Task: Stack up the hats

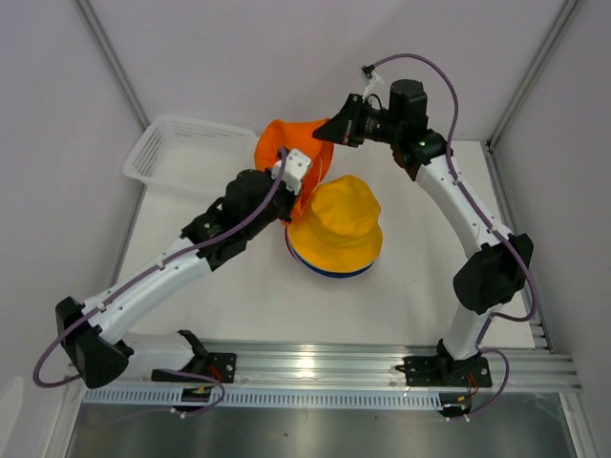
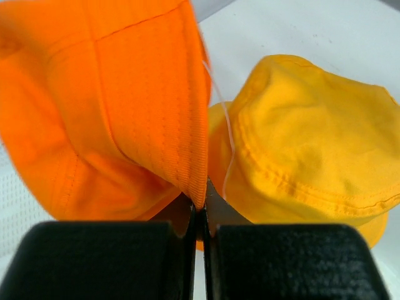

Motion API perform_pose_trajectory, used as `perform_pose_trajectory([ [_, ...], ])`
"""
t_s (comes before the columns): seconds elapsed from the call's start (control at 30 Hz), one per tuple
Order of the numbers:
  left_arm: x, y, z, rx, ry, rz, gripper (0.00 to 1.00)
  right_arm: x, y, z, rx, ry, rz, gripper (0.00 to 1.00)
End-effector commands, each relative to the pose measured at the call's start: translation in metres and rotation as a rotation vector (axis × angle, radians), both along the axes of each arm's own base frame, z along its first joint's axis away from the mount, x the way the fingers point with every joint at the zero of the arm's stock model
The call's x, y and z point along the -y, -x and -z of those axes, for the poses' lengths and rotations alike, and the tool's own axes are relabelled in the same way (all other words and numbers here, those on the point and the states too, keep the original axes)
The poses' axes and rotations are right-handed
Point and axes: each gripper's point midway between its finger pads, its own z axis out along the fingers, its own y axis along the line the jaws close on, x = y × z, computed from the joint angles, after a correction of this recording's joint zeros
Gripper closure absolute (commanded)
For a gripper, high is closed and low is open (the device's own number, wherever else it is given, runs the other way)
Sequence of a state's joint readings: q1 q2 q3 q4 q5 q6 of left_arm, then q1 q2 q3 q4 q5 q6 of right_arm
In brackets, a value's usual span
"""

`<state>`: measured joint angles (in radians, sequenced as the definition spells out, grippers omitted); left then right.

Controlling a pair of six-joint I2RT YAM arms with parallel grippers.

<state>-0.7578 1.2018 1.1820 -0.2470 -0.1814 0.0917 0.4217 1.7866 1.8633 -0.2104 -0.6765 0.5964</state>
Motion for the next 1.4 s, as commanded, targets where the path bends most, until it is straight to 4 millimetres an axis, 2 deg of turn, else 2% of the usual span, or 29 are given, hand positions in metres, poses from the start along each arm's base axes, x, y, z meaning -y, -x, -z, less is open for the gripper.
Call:
perform_pose_trajectory([
  [0.0,0.022,0.009,-0.033,0.112,-0.058,0.068,0.99,0.021,-0.003,0.009,0.025,0.032,-0.027,1.00],
  [0.03,0.027,0.014,-0.031,0.116,-0.072,0.085,0.99,0.027,0.005,0.005,0.036,0.029,-0.019,1.00],
  [0.1,0.043,0.030,-0.033,0.141,-0.088,0.141,0.99,0.041,0.005,0.003,0.040,0.000,0.020,1.00],
  [0.13,0.047,0.034,-0.032,0.145,-0.094,0.154,0.99,0.045,0.010,0.022,-0.009,0.001,0.027,1.00],
  [0.17,0.049,0.038,-0.032,0.153,-0.105,0.159,0.99,0.053,0.021,0.008,0.020,-0.023,0.036,1.00],
  [0.2,0.056,0.046,-0.031,0.155,-0.109,0.184,0.99,0.061,0.022,0.006,0.016,-0.040,0.063,1.00],
  [0.23,0.059,0.050,-0.028,0.152,-0.121,0.195,0.99,0.066,0.026,0.016,-0.008,-0.033,0.079,1.00],
  [0.33,0.067,0.062,-0.021,0.149,-0.154,0.239,0.99,0.081,0.043,0.013,0.004,-0.018,0.131,1.00],
  [0.43,0.073,0.073,-0.009,0.142,-0.212,0.284,0.99,0.094,0.056,0.030,-0.027,0.034,0.178,1.00],
  [0.47,0.074,0.075,-0.010,0.149,-0.227,0.297,0.99,0.099,0.057,0.043,-0.053,0.055,0.206,1.00],
  [0.67,0.087,0.096,0.002,0.141,-0.311,0.392,0.99,0.131,0.068,0.064,-0.096,0.090,0.331,1.00],
  [0.7,0.091,0.101,0.002,0.139,-0.316,0.409,0.99,0.136,0.071,0.076,-0.121,0.104,0.343,1.00],
  [0.77,0.097,0.110,0.015,0.112,-0.357,0.446,0.99,0.147,0.076,0.083,-0.140,0.109,0.377,1.00],
  [0.8,0.100,0.114,0.012,0.109,-0.356,0.459,0.99,0.150,0.079,0.096,-0.169,0.118,0.382,1.00],
  [0.9,0.106,0.129,0.020,0.067,-0.359,0.518,0.99,0.159,0.086,0.107,-0.192,0.118,0.403,1.00],
  [0.93,0.108,0.133,0.020,0.049,-0.342,0.527,0.99,0.160,0.089,0.121,-0.217,0.128,0.404,1.00],
  [1.03,0.114,0.152,0.026,-0.011,-0.307,0.599,0.99,0.165,0.095,0.136,-0.240,0.137,0.416,1.00],
  [1.17,0.117,0.172,0.033,-0.070,-0.299,0.671,0.99,0.170,0.102,0.146,-0.253,0.152,0.440,1.00],
  [1.3,0.119,0.195,0.040,-0.136,-0.282,0.755,0.92,0.182,0.110,0.158,-0.267,0.194,0.475,1.00],
  [1.37,0.120,0.198,0.041,-0.146,-0.260,0.759,0.88,0.189,0.112,0.166,-0.278,0.210,0.501,1.00],
])
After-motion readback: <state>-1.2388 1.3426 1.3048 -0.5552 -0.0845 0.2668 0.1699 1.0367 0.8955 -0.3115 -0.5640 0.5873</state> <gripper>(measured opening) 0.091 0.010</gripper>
